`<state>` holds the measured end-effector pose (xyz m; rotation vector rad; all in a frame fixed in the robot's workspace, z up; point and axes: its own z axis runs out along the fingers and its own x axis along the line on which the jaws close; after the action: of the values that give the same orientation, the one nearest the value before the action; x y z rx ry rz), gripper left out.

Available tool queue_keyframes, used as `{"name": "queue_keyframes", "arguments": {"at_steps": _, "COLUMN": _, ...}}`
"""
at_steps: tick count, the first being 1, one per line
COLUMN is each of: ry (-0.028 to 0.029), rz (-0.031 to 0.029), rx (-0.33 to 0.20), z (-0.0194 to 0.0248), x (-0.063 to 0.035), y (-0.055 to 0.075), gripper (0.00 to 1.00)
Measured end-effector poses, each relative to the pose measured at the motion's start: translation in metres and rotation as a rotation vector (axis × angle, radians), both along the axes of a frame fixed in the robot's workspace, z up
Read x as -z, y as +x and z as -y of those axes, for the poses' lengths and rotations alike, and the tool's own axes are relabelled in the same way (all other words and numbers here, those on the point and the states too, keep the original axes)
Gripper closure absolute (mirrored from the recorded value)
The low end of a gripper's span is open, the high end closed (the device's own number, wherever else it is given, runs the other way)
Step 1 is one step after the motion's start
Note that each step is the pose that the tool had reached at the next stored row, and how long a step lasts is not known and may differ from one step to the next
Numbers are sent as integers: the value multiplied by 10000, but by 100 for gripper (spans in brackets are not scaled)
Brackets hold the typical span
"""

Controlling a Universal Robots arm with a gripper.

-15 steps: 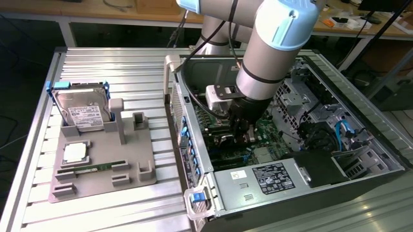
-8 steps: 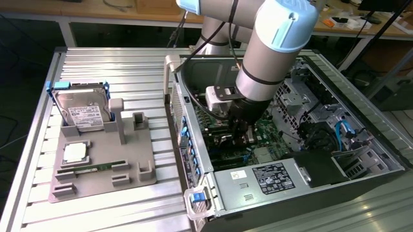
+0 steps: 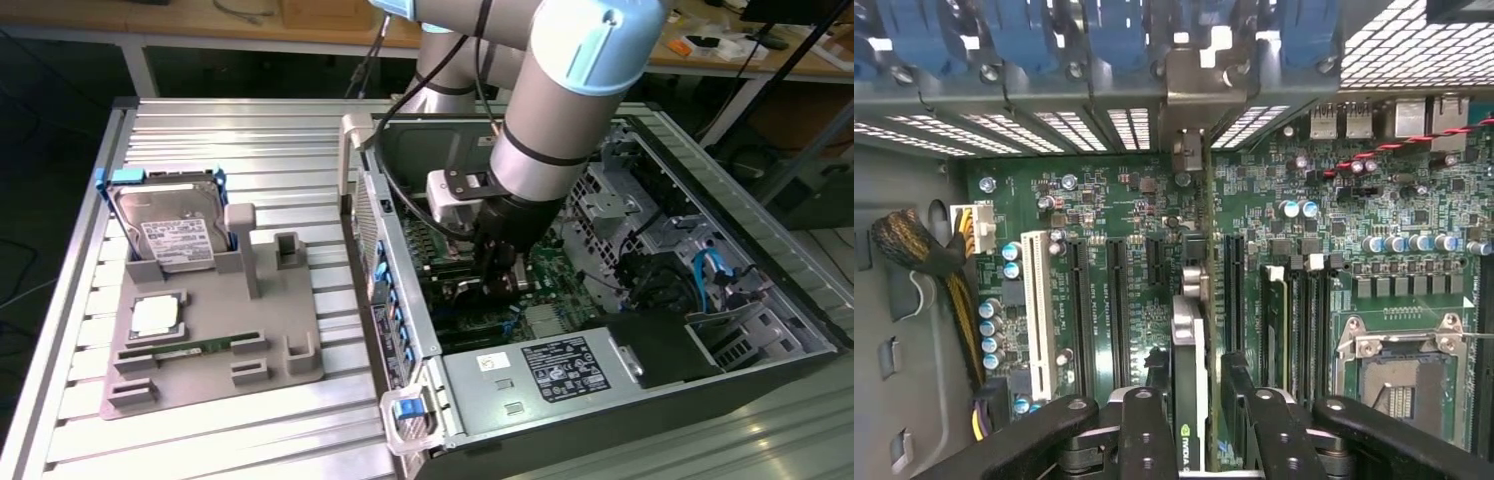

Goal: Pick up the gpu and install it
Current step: 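Insert the gpu into the slot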

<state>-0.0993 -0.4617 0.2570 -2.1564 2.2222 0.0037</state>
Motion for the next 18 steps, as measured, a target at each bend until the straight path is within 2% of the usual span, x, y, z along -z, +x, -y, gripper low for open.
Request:
{"name": "queue_keyframes", "arguments": {"at_steps": 16, "ry": 0, "rz": 34, "rx": 0, "z": -10, "x": -172, "y": 0, "gripper": 65}}
{"name": "queue_keyframes", "arguments": {"at_steps": 17, "ry": 0, "rz": 34, "rx": 0, "z": -11, "x": -178, "y": 0, "gripper": 67}}
{"name": "queue_keyframes", "arguments": {"at_steps": 18, "ry": 0, "rz": 35, "rx": 0, "z": -11, "x": -187, "y": 0, "gripper": 74}}
